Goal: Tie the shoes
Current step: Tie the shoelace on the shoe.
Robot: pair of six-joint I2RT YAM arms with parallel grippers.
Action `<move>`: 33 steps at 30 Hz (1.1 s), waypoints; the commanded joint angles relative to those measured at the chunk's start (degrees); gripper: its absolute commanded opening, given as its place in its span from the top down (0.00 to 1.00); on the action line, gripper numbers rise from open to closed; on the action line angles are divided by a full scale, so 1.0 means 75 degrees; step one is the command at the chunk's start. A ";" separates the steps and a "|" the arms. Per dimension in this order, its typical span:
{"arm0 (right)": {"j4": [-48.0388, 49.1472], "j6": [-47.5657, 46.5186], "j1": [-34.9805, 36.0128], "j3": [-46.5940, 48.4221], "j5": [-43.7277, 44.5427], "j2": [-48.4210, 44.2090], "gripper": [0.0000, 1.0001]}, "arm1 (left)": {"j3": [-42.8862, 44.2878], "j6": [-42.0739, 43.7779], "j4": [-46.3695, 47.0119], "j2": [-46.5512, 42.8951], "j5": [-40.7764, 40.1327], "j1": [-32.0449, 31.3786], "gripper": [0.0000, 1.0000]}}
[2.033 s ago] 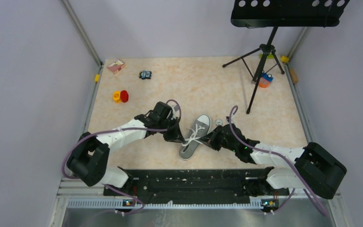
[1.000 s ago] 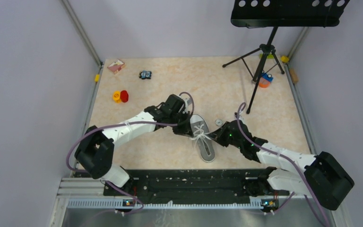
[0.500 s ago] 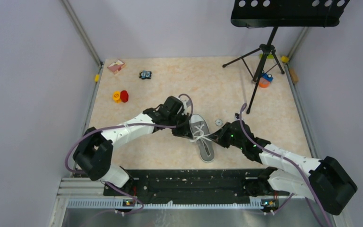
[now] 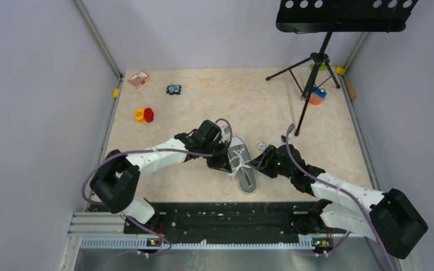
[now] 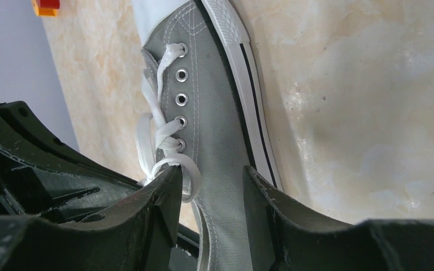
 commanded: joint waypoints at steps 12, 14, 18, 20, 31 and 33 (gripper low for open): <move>-0.0089 0.0015 -0.0070 -0.0036 0.0596 -0.0363 1.00 | -0.0137 -0.0169 0.0386 -0.0014 -0.0012 -0.0044 1.00; -0.0372 0.0064 -0.0070 0.0005 0.0826 -0.0443 1.00 | -0.0344 -0.0279 0.0553 -0.0052 0.0009 -0.0043 1.00; -0.0713 0.0162 -0.0105 -0.0071 0.1123 -0.0657 1.00 | -0.0602 -0.0376 0.0734 -0.0064 0.0045 -0.0044 1.00; -0.0651 0.0157 -0.0126 -0.0085 0.1103 -0.0674 1.00 | -0.0615 -0.0365 0.0736 -0.0036 0.0053 -0.0049 1.00; -0.2789 -0.1932 -0.0129 0.2477 0.2196 -0.0840 0.08 | 0.1290 0.0693 -0.1339 -0.0473 -0.0803 0.0121 0.16; -0.3477 -0.2453 -0.0129 0.3105 0.2953 -0.0921 0.06 | 0.1660 0.0897 -0.1772 -0.0803 -0.1144 0.0319 0.13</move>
